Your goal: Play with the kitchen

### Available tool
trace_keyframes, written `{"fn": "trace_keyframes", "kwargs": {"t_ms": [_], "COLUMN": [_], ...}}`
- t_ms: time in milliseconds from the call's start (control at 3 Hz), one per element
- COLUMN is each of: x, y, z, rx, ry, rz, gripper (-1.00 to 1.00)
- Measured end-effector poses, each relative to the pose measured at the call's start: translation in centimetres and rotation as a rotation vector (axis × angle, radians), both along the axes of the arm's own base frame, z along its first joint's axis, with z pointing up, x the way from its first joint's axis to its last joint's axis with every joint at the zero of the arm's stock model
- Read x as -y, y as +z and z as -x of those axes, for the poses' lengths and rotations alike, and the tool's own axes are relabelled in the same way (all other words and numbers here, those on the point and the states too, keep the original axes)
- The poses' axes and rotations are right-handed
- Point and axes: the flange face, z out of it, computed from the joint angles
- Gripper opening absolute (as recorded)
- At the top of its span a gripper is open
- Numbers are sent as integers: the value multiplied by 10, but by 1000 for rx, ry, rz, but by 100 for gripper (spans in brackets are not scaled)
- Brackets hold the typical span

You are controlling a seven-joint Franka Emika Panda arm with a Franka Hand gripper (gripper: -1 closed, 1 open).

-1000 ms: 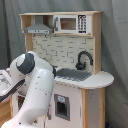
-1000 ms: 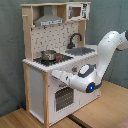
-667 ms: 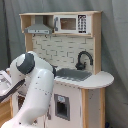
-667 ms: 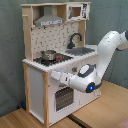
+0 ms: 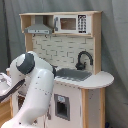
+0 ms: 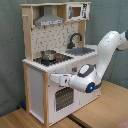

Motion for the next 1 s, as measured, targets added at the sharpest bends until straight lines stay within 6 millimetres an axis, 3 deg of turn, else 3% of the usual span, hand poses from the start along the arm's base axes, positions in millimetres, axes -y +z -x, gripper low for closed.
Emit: {"fn": "trace_keyframes", "kwargs": {"t_ms": [1000], "x": [-1], "y": [0], "z": [0], "rx": [-6], "ry": [18], "rz": [327], "gripper": [-100]}}
